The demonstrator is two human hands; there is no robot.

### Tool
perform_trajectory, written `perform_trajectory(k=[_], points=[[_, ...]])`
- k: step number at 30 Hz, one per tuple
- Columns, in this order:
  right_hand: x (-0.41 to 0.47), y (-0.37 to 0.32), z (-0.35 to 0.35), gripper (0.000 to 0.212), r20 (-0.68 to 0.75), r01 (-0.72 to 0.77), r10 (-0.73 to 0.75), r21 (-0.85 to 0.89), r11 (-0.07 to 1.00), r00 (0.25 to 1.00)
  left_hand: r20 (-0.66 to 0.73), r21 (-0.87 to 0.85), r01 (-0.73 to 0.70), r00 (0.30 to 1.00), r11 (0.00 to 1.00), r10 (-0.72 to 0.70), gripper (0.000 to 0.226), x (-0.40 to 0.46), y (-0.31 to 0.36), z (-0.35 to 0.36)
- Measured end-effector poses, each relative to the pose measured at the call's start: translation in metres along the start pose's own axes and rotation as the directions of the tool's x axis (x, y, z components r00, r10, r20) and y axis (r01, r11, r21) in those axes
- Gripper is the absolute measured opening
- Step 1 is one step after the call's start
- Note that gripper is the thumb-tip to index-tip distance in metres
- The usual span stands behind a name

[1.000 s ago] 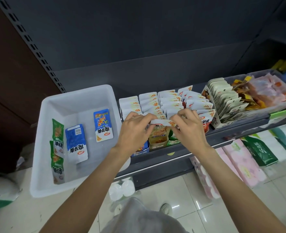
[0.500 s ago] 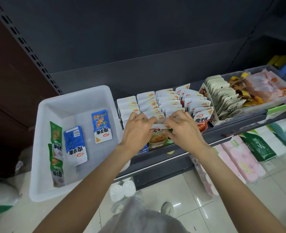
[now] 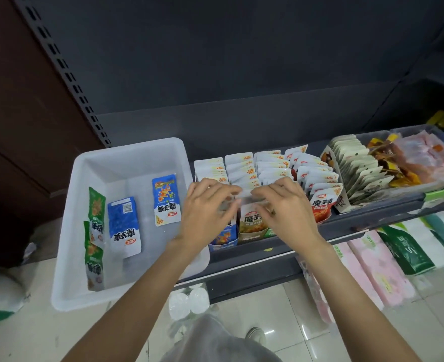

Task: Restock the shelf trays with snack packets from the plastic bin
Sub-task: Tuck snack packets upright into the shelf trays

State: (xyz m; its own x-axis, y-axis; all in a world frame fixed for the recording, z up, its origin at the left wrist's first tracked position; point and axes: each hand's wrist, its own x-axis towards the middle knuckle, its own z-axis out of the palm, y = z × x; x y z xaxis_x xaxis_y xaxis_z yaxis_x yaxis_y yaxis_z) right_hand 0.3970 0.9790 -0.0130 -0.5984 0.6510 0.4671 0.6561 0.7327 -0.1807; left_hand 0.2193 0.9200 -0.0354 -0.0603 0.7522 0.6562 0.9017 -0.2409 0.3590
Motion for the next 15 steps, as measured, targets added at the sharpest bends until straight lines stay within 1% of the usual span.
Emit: perform_trajectory(k=[2, 4, 5, 6, 8, 10, 12, 13, 15], points=[[0.008, -0.021, -0.005, 0.019, -0.073, -0.021, 0.031, 0.132, 0.991, 0.997, -0.103, -0.069, 0.162, 0.98, 0.984, -0.169, 0.021, -0.013, -0.017, -0.02], [0.02, -0.048, -0.002, 0.015, -0.067, 0.005, 0.015, 0.29, 0.957, 0.998, -0.116, -0.071, 0.329, 0.935, 0.942, -0.336, 0.018, -0.029, -0.045, -0.042], [0.027, -0.063, 0.004, 0.015, -0.025, 0.023, -0.015, 0.361, 0.932, 1.0, -0.082, -0.041, 0.407, 0.909, 0.913, -0.409, 0.018, -0.039, -0.063, -0.051], [0.034, -0.078, 0.012, 0.016, 0.04, 0.029, -0.05, 0.415, 0.909, 0.998, -0.013, -0.001, 0.484, 0.875, 0.875, -0.484, 0.023, -0.049, -0.084, -0.057], [0.051, -0.107, 0.042, 0.017, 0.22, -0.017, -0.095, 0.46, 0.888, 0.971, 0.17, 0.1, 0.601, 0.775, 0.793, -0.609, 0.034, -0.066, -0.122, -0.064], [0.069, -0.132, 0.084, 0.021, 0.412, -0.078, -0.108, 0.409, 0.909, 0.905, 0.307, 0.205, 0.659, 0.659, 0.724, -0.687, 0.045, -0.075, -0.145, -0.065], [0.086, -0.149, 0.129, 0.03, 0.577, -0.093, -0.079, 0.262, 0.961, 0.813, 0.399, 0.328, 0.642, 0.57, 0.693, -0.718, 0.057, -0.078, -0.155, -0.061], [0.092, -0.156, 0.15, 0.035, 0.642, -0.11, -0.025, 0.169, 0.979, 0.766, 0.432, 0.388, 0.614, 0.538, 0.688, -0.724, 0.063, -0.078, -0.158, -0.058], [0.101, -0.162, 0.187, 0.045, 0.708, -0.186, 0.135, -0.005, 0.982, 0.693, 0.46, 0.474, 0.554, 0.507, 0.684, -0.729, 0.069, -0.075, -0.163, -0.052]])
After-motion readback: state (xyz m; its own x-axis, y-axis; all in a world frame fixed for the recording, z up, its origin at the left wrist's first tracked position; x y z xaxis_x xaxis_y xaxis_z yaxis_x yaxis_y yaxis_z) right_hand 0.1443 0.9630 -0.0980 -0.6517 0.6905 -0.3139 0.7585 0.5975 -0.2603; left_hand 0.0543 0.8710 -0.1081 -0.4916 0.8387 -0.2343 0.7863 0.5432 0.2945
